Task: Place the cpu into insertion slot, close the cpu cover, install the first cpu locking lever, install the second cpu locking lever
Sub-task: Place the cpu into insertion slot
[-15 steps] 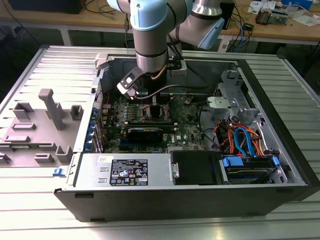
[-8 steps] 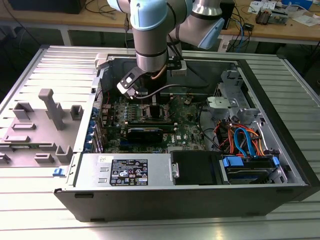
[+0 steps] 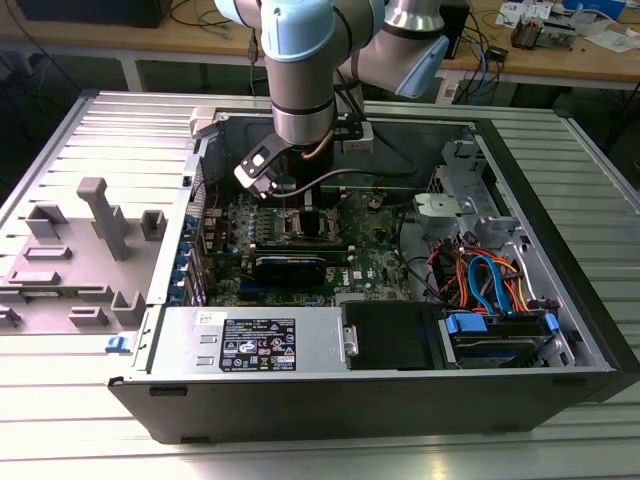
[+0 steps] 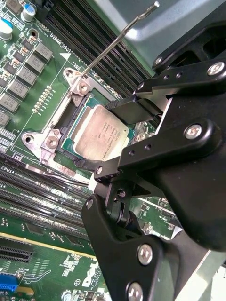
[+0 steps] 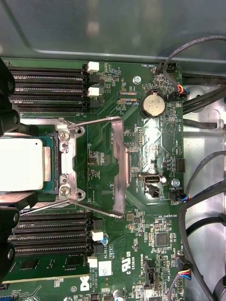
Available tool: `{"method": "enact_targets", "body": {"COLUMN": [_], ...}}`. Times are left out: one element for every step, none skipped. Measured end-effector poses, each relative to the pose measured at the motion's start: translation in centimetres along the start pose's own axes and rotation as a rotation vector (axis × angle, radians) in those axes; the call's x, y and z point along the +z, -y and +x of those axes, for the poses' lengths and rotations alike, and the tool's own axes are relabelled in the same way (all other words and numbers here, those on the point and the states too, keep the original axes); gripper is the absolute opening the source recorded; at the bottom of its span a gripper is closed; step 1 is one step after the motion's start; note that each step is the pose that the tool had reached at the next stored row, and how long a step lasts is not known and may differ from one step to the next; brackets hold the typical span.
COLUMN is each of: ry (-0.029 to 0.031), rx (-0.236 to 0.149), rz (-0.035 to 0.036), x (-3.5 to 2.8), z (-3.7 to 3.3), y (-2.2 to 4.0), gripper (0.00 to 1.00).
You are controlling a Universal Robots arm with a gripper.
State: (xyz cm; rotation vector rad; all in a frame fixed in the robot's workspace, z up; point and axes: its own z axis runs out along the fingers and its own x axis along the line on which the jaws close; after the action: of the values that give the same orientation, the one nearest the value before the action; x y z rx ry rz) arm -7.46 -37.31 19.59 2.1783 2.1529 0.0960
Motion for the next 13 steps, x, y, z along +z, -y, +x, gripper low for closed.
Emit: {"method": "enact_targets", "body": {"ry": [0.0,-0.0003,-0.0003,-0.0003,-0.0003,-0.0002,-0.0002,-0.0003,-0.0002,0.0001,-0.0017,-0.0013,-0.0008], "rx": [0.001,0.001,0.002,0.002,0.002,0.002,0.002,0.002,0.002,0.002,0.003,0.003,0.003], "rz": [-0.0001,-0.0003,-0.0003,-0.0002,-0.0002,-0.0003,-0.0003,-0.0002,-0.0003,-0.0005,-0.0013,-0.001,-0.0006], "x": [0.01,0.02,0.02,0.02,0.02,0.02,0.02,0.02,0.02,0.02,0.07,0.07,0.05], "z": [0.0,0.0,0.0,0.0,0.0,0.0,0.0,0.0,0.0,0.0,0.02,0.02,0.02], "y": [0.0,0.0,0.0,0.0,0.0,0.0,0.0,0.0,0.0,0.0,-0.01,-0.01,-0.01], "gripper": [0.54,0.54,0.54,0.54,0.54,0.54,0.54,0.54,0.54,0.55,0.55,0.62,0.62]}}
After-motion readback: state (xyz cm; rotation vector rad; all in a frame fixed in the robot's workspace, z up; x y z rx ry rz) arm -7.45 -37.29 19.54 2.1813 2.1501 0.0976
